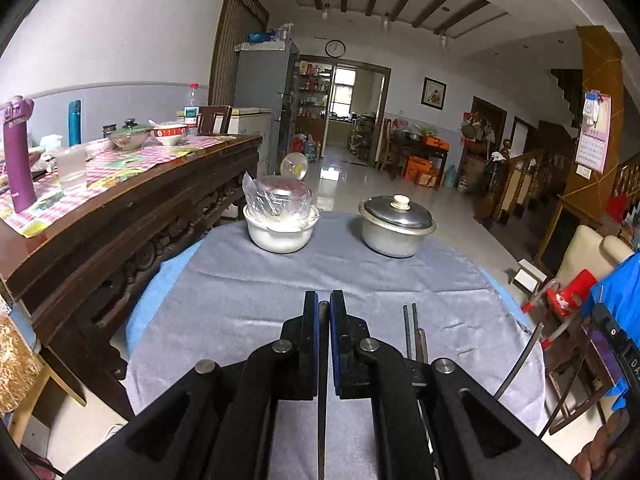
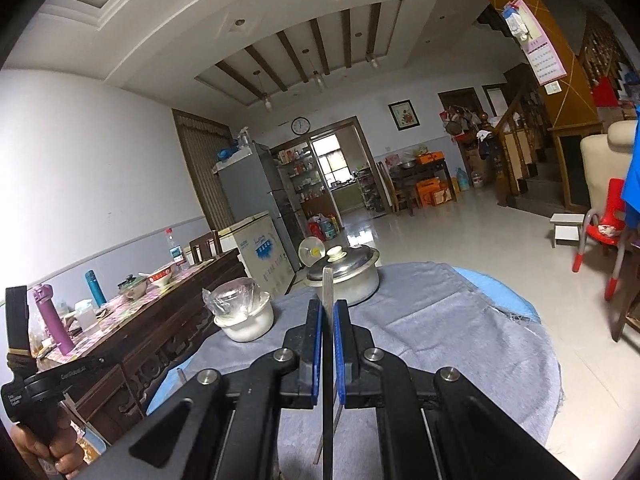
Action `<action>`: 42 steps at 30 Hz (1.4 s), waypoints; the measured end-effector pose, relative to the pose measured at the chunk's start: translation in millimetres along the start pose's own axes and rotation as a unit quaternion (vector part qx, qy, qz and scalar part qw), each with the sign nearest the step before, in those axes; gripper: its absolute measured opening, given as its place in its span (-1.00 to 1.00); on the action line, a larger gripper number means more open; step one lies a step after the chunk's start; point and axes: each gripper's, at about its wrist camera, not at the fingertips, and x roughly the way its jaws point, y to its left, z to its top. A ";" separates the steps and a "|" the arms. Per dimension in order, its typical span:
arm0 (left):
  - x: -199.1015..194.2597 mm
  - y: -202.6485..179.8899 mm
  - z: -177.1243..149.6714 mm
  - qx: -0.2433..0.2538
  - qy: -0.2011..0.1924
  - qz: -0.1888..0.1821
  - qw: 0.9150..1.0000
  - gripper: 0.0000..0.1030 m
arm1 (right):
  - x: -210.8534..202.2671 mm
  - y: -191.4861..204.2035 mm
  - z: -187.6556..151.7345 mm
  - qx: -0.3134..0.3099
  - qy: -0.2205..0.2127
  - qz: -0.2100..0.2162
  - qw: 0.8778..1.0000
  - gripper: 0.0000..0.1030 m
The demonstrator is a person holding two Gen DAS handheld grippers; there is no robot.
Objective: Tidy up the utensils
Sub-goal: 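Lift both held chopsticks and carry them toward the dark metal cup, then lower both chopsticks upright into the dark cup and open both tools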
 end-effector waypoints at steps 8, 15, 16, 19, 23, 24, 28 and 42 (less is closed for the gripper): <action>-12.6 -2.2 -3.7 0.014 -0.010 0.038 0.999 -0.90 | -10.5 7.3 -3.2 -0.003 -0.002 0.014 1.000 -0.88; -27.2 -5.9 -5.1 0.023 -0.028 0.054 0.998 -0.90 | -19.6 10.6 -3.1 0.002 -0.009 0.023 1.000 -0.88; -29.3 -6.8 -5.3 0.026 -0.032 0.056 0.998 -0.90 | -20.0 10.5 -3.2 0.002 -0.010 0.023 1.000 -0.88; -35.5 -8.9 -5.5 0.030 -0.038 0.059 0.997 -0.90 | -23.2 12.4 -2.3 0.004 -0.013 0.027 1.000 -0.88; -42.3 -9.7 -5.4 0.034 -0.045 0.064 0.996 -0.90 | -28.6 17.5 0.2 0.004 -0.022 0.034 0.999 -0.88; -43.7 -9.5 -5.1 0.034 -0.046 0.065 0.996 -0.90 | -30.1 19.0 1.1 0.004 -0.025 0.036 0.999 -0.88; -48.8 -8.9 -3.1 0.032 -0.051 0.064 0.996 -0.90 | -35.7 24.0 6.3 0.006 -0.035 0.045 0.998 -0.88; -70.5 -13.9 5.6 0.020 -0.067 0.041 0.997 -0.90 | -48.6 39.7 21.1 0.016 -0.077 0.069 0.995 -0.88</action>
